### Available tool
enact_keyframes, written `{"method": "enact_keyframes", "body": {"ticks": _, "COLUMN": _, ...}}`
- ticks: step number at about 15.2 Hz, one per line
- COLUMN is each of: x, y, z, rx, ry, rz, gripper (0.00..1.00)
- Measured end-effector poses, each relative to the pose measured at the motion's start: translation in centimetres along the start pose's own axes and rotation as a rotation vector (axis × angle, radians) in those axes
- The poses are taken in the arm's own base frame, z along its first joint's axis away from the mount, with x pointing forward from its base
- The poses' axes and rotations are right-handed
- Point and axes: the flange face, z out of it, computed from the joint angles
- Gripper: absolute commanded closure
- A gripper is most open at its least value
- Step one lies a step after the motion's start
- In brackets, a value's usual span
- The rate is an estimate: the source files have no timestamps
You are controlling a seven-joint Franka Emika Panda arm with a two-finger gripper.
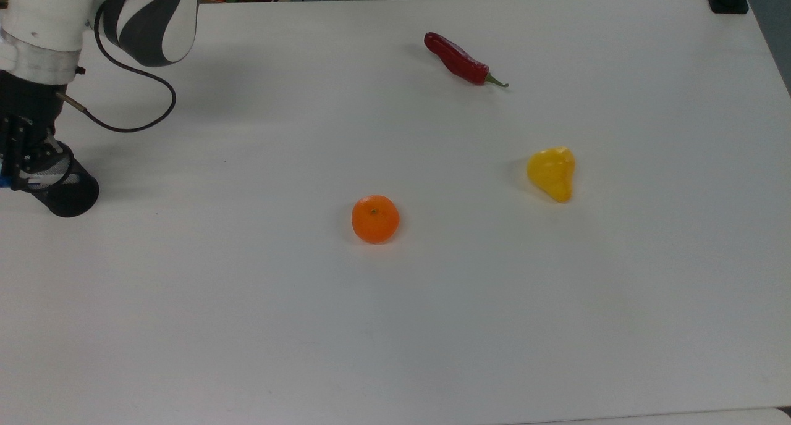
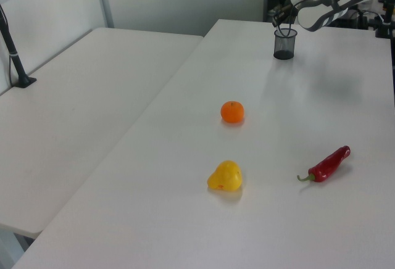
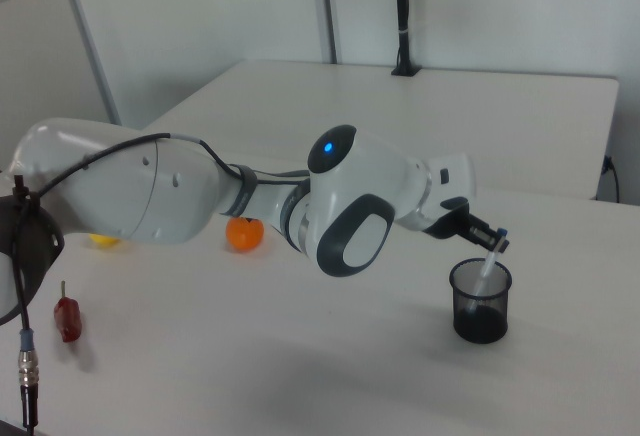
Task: Take marker pen
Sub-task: 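Lift the marker up out of the pen cup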
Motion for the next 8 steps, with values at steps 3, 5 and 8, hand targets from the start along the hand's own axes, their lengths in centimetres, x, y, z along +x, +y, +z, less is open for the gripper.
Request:
{"method": "enact_keyframes", "body": {"ticks": 3, "x": 2.7, "y": 0.7, "z": -3.3, "rx": 0.007, "ry": 0.058, "rz": 0.022, "gripper": 1.00}}
{"method": "enact_keyframes", "body": {"ticks": 5, "x": 4.7, "y": 1.3, "z": -6.4, "rx": 0.013, "ry": 0.105, "rz": 0.040, "gripper": 1.00}}
{"method": "enact_keyframes", "body": {"ticks": 8, "x": 7.3, "y": 2.3, "z": -11.8, "rx": 0.038, "ry": 0.136, "rz": 0.088, "gripper": 1.00}}
